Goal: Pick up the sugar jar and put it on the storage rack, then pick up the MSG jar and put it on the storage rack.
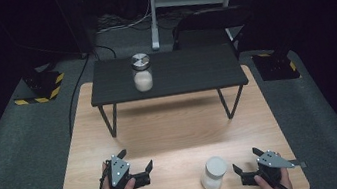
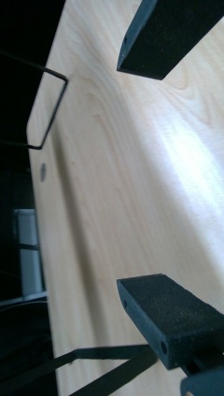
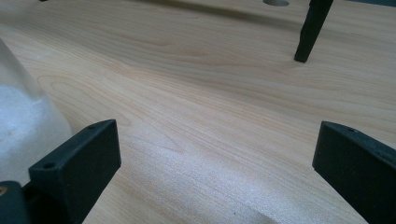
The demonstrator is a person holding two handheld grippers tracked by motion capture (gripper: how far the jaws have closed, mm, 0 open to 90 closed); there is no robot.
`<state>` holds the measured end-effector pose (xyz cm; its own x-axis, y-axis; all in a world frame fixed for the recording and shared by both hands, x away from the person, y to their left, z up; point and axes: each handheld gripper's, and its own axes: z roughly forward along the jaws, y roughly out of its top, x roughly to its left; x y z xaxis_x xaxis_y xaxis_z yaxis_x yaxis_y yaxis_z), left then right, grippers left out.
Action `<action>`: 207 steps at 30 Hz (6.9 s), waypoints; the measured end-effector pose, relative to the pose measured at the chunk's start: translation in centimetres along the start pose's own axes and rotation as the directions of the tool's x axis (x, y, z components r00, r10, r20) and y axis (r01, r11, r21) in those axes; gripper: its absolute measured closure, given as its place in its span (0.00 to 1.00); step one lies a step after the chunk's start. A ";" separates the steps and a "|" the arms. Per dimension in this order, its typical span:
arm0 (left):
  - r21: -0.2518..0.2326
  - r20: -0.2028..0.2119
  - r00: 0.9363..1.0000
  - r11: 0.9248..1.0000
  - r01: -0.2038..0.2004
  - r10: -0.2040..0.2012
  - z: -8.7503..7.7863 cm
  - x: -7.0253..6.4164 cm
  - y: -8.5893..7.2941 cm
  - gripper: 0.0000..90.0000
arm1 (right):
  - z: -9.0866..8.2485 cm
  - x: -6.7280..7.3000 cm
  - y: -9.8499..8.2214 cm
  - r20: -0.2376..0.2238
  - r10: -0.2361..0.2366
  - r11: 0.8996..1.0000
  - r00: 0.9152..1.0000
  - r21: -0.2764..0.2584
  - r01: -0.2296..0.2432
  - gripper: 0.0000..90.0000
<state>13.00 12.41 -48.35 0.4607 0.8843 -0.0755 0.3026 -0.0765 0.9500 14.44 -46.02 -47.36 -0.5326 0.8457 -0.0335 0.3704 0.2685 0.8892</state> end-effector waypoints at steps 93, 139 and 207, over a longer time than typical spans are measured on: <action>0.169 0.076 0.997 0.985 -0.043 0.030 1.1 0.6 0.1 0.01 | -4.7 3.1 1.5 -0.154 -0.073 0.981 0.985 -0.189 0.043 0.00; 0.168 0.061 0.997 0.984 -0.055 0.046 0.9 0.3 0.1 0.01 | -1.1 6.4 2.0 -0.205 -0.063 0.982 0.977 -0.190 0.023 0.36; 0.195 0.057 0.997 0.978 -0.066 0.056 1.2 0.1 0.5 0.01 | -0.1 5.6 8.7 -0.033 0.038 0.958 0.999 -0.283 -0.046 0.38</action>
<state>14.24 11.92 -48.23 0.5237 0.8510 -0.0396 0.4289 -0.2231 0.8754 14.61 -38.95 -39.74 -0.5434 0.8394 0.0153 0.1634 0.0879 0.9826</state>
